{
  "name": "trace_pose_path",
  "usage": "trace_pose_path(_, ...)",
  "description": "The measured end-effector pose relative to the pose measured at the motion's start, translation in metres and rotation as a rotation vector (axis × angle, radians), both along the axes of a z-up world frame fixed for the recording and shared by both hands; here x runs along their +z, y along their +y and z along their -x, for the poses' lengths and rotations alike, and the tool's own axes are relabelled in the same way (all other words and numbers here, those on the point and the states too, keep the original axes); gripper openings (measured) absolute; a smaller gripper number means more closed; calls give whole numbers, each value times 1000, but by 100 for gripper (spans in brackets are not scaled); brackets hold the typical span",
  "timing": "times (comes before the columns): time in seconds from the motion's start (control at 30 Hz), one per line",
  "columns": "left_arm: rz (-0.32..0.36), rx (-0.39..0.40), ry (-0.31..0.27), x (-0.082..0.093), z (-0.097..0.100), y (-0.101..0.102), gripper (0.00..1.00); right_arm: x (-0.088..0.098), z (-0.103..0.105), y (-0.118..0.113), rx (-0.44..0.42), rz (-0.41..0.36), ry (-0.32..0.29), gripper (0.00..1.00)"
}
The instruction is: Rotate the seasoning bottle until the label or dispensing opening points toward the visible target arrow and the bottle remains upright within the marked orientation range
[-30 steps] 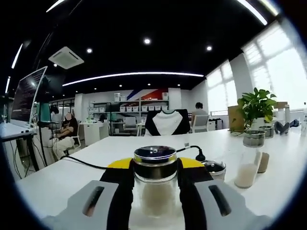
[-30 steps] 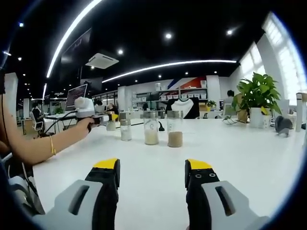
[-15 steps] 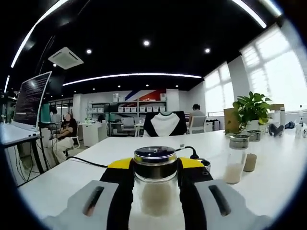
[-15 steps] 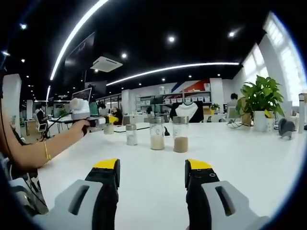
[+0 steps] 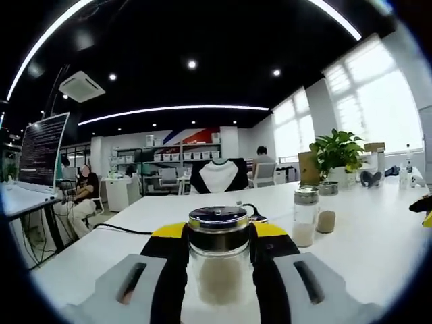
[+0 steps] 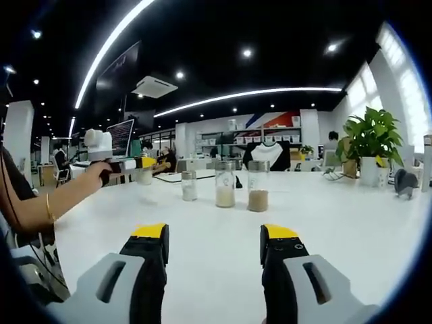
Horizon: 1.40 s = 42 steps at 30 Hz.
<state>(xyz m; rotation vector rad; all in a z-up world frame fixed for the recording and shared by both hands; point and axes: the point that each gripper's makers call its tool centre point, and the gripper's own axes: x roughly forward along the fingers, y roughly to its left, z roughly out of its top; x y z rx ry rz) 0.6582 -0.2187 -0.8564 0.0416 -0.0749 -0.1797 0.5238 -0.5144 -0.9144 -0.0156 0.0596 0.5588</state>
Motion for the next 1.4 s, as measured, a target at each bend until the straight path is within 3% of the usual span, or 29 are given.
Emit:
trace_pose_path(0.37,-3,-66,0,0,25,-24,37,2,4,-3,4,-2,-9,53)
trace_pose_path(0.73,-11,-108,22,-16,45,-47,37,2,9,-2,34,-4,-14,53)
trace_pose_path(0.9,-21,-169,37,-25,57,-63,37,0,11,-5,30,1,-10,53)
trace_pose_path(1.4,-10,-325,33,-24,85,-104,37,-2,14,-3,61,13,-6,53)
